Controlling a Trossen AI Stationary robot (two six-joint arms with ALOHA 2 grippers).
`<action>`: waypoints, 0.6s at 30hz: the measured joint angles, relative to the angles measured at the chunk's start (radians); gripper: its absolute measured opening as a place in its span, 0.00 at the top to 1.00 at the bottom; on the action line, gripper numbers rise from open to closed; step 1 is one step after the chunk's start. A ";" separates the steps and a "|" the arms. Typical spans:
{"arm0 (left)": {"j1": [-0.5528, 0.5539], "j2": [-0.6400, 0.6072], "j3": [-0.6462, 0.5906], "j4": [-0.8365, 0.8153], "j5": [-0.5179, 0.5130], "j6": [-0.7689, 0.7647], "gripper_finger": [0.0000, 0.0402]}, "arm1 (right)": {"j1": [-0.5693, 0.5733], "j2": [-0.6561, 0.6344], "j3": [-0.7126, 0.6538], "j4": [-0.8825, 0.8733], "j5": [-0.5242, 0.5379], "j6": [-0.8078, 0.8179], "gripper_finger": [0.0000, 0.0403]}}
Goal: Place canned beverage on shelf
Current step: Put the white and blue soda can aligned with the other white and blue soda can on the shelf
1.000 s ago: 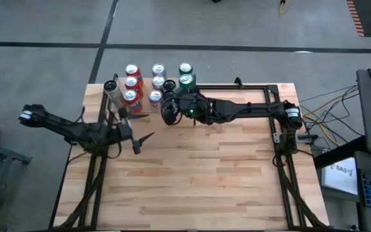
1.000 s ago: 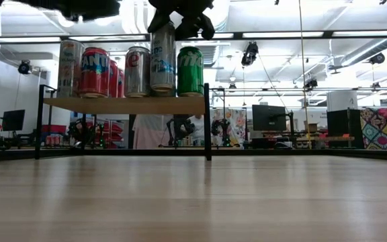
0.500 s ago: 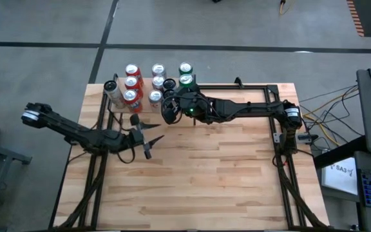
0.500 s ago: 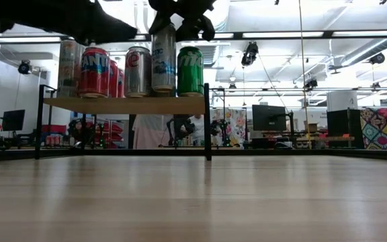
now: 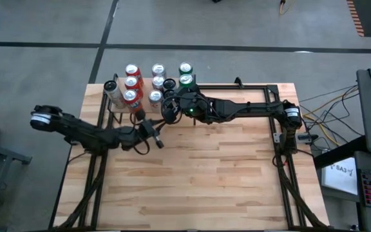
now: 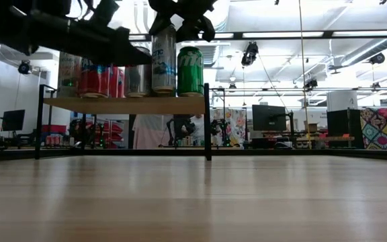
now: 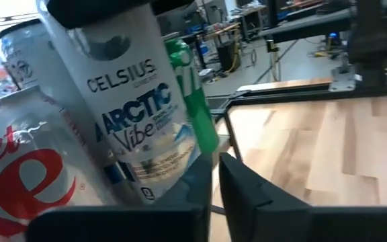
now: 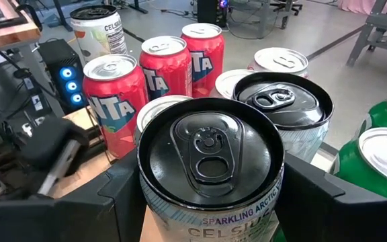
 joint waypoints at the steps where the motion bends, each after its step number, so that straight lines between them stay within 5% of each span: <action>1: 0.010 0.014 0.000 0.020 0.004 0.000 0.98 | 0.000 0.000 0.000 0.000 0.000 0.000 0.41; 18: 0.062 0.202 0.007 0.263 0.007 0.000 1.00 | 0.000 0.000 -0.002 -0.001 -0.001 0.005 0.36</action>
